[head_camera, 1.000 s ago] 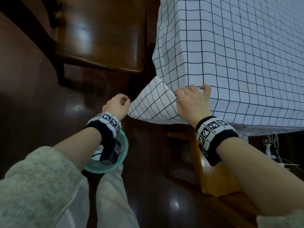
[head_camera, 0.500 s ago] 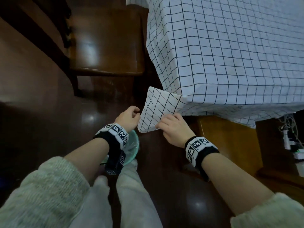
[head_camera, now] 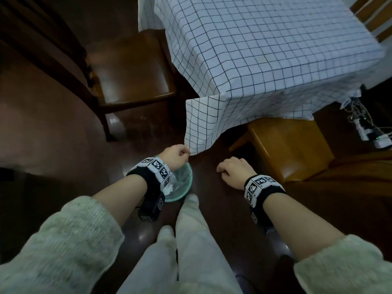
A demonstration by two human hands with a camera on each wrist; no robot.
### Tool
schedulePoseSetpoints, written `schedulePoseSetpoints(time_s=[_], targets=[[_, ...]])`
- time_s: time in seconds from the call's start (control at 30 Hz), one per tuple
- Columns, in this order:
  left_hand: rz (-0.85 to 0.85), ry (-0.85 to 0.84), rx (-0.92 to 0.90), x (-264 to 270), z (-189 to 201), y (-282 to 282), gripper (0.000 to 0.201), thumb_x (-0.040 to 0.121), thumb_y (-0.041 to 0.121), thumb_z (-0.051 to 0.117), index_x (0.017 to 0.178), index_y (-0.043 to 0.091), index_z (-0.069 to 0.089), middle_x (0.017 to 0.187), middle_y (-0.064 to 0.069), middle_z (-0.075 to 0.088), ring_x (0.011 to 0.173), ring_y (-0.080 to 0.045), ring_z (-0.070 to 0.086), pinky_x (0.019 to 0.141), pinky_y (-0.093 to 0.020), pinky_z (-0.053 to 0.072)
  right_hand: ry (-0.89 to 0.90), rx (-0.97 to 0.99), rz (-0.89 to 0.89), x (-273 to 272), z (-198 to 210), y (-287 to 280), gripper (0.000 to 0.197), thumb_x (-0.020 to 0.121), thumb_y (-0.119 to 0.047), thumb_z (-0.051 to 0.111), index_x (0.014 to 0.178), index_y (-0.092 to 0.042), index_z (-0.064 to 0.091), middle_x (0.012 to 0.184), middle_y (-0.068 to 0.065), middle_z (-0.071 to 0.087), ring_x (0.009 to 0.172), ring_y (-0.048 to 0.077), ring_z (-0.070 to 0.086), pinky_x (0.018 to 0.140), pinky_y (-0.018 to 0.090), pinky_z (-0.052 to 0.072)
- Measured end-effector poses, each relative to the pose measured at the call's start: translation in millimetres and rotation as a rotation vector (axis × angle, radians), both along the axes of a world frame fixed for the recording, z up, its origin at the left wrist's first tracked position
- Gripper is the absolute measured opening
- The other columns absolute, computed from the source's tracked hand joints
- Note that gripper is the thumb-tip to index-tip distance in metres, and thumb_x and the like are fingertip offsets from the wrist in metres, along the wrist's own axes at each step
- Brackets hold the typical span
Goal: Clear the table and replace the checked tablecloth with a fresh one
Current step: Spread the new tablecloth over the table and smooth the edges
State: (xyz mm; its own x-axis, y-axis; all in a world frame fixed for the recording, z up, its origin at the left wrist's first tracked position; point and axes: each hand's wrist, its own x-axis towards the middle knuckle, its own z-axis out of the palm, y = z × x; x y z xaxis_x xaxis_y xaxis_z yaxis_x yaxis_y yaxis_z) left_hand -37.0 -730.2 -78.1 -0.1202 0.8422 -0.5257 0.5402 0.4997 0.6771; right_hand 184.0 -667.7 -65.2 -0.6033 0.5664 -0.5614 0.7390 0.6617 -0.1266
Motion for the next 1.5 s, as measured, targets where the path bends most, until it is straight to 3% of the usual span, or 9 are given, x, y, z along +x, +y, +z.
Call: schedulePoseSetpoints(time_s=[0.17, 0.33, 0.47, 0.57, 0.63, 0.73, 1.13, 1.33, 1.5], targets=[[-0.125, 0.024, -0.005, 13, 38, -11, 0.024, 0.097, 0.024, 0.045, 0.115, 0.021, 0.06, 0.095, 0.009, 0.062, 0.091, -0.01, 0.056, 0.076, -0.023, 0.041, -0.039, -0.098, -0.179, 37, 31, -39, 0.033, 0.096, -0.021, 0.046, 0.126, -0.028, 0.057, 0.128, -0.004, 0.056, 0.12, 0.019, 0.049, 0.101, 0.036, 0.038], [-0.232, 0.004, 0.01, 44, 64, 0, 0.021, 0.097, 0.023, 0.045, 0.11, 0.019, 0.062, 0.094, 0.005, 0.068, 0.09, -0.012, 0.06, 0.075, -0.023, 0.043, -0.033, -0.128, -0.4, 72, 59, -52, 0.031, 0.096, -0.023, 0.046, 0.123, -0.031, 0.059, 0.128, -0.005, 0.056, 0.115, 0.019, 0.055, 0.095, 0.036, 0.048], [-0.347, 0.05, 0.038, 85, 76, 11, 0.016, 0.097, 0.024, 0.046, 0.102, 0.024, 0.061, 0.088, 0.01, 0.068, 0.078, -0.006, 0.056, 0.075, -0.024, 0.044, -0.014, -0.15, -0.486, 100, 74, -57, 0.031, 0.097, -0.024, 0.044, 0.123, -0.032, 0.058, 0.125, -0.006, 0.057, 0.097, 0.017, 0.059, 0.084, 0.034, 0.053], [-0.448, 0.051, 0.014, 122, 74, 14, 0.017, 0.097, 0.023, 0.046, 0.101, 0.024, 0.062, 0.085, 0.011, 0.067, 0.078, -0.006, 0.058, 0.081, -0.025, 0.048, -0.027, -0.194, -0.499, 126, 76, -63, 0.03, 0.097, -0.026, 0.042, 0.122, -0.033, 0.057, 0.126, -0.003, 0.058, 0.106, 0.019, 0.059, 0.088, 0.038, 0.053], [-0.509, 0.065, -0.017, 148, 70, 15, 0.016, 0.096, 0.023, 0.046, 0.099, 0.026, 0.062, 0.081, 0.014, 0.066, 0.084, -0.006, 0.06, 0.085, -0.025, 0.048, -0.032, -0.212, -0.5, 149, 75, -68, 0.029, 0.098, -0.027, 0.042, 0.121, -0.032, 0.058, 0.126, -0.003, 0.058, 0.109, 0.02, 0.058, 0.09, 0.039, 0.052], [-0.568, 0.076, -0.059, 195, 65, 13, 0.016, 0.096, 0.022, 0.047, 0.099, 0.025, 0.063, 0.081, 0.012, 0.066, 0.081, -0.007, 0.059, 0.086, -0.025, 0.049, -0.032, -0.24, -0.522, 192, 70, -78, 0.028, 0.098, -0.027, 0.042, 0.121, -0.031, 0.058, 0.124, -0.004, 0.059, 0.109, 0.019, 0.058, 0.087, 0.035, 0.052], [-0.806, 0.203, -0.141, 456, 43, 6, 0.027, 0.095, 0.027, 0.046, 0.114, 0.02, 0.064, 0.112, -0.002, 0.065, 0.104, -0.019, 0.061, 0.092, -0.036, 0.051, 0.046, -0.359, -0.767, 431, 30, -100, 0.025, 0.095, -0.024, 0.047, 0.111, -0.028, 0.066, 0.12, -0.004, 0.064, 0.11, 0.019, 0.059, 0.095, 0.035, 0.048], [-0.909, 0.233, -0.194, 529, 33, 9, 0.029, 0.096, 0.028, 0.047, 0.118, 0.017, 0.063, 0.121, -0.004, 0.062, 0.112, -0.022, 0.057, 0.094, -0.031, 0.046, 0.062, -0.378, -0.84, 493, 30, -88, 0.021, 0.091, -0.026, 0.049, 0.1, -0.033, 0.067, 0.114, -0.002, 0.067, 0.108, 0.022, 0.061, 0.095, 0.037, 0.049], [-0.975, 0.24, -0.232, 570, 36, 46, 0.031, 0.096, 0.024, 0.046, 0.119, 0.012, 0.063, 0.121, -0.008, 0.063, 0.11, -0.024, 0.06, 0.095, -0.035, 0.049, 0.059, -0.358, -0.862, 525, 37, -54, 0.022, 0.092, -0.024, 0.05, 0.105, -0.027, 0.067, 0.114, -0.001, 0.066, 0.106, 0.022, 0.062, 0.092, 0.036, 0.051]])
